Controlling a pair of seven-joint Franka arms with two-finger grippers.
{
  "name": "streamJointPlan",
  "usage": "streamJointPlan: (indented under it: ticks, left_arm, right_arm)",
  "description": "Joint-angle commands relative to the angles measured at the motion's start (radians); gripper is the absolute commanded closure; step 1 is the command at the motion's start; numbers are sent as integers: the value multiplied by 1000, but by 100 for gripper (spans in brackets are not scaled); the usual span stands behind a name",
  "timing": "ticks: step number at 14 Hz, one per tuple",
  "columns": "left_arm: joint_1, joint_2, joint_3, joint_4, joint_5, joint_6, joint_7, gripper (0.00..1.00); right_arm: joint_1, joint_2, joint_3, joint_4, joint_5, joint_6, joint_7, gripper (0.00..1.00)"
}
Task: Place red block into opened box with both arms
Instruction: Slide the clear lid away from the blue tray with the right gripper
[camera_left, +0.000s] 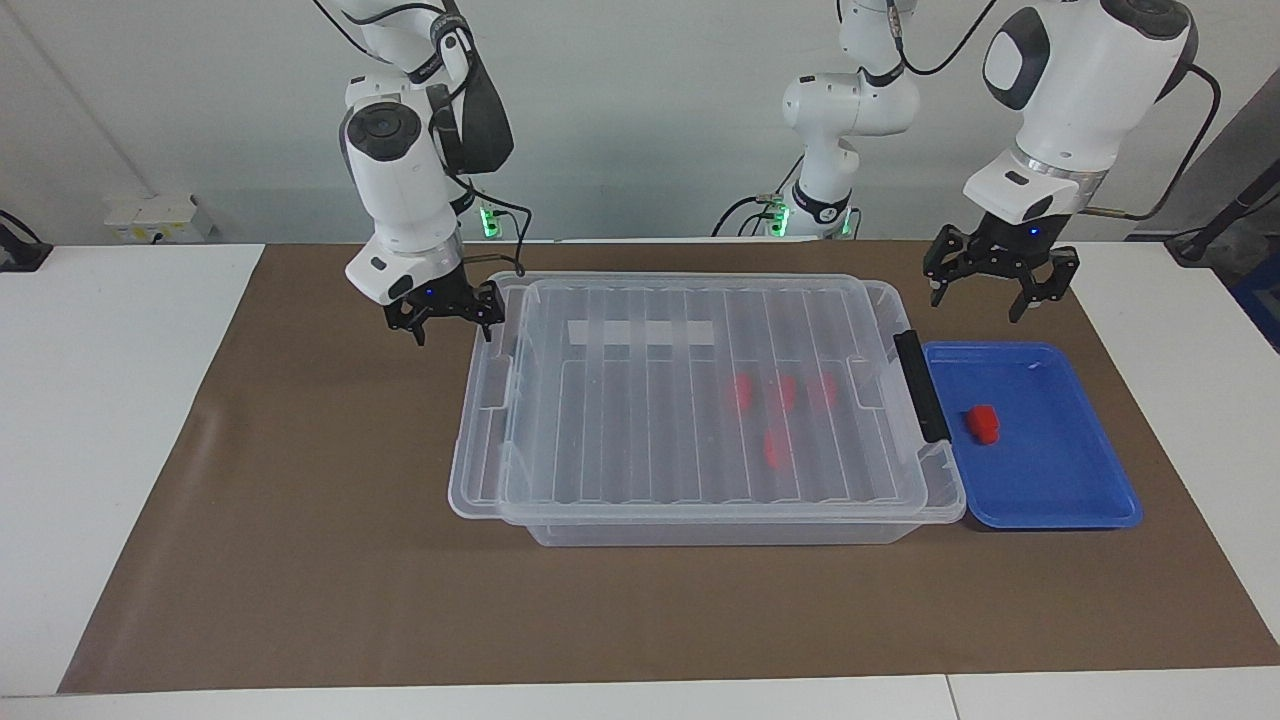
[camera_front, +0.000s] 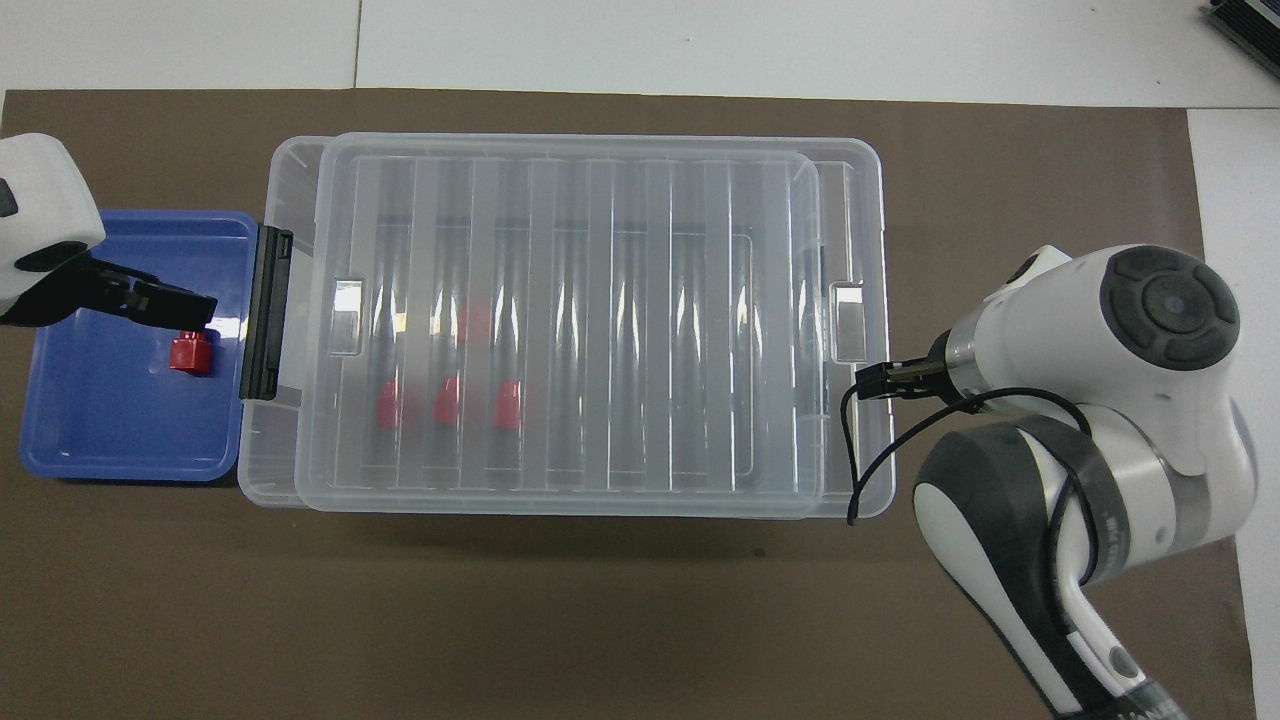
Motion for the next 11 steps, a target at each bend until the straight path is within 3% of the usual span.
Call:
streamJointPlan:
  ticks: [1, 11]
  left_arm:
    - [9, -16, -2, -7, -7, -14, 7, 0]
    - [9, -16, -2, -8, -7, -13, 9, 0]
  right_arm:
    - [-57, -7, 6, -20, 10, 18, -89, 1]
    - [-225, -6, 6, -16, 10, -26, -383, 0]
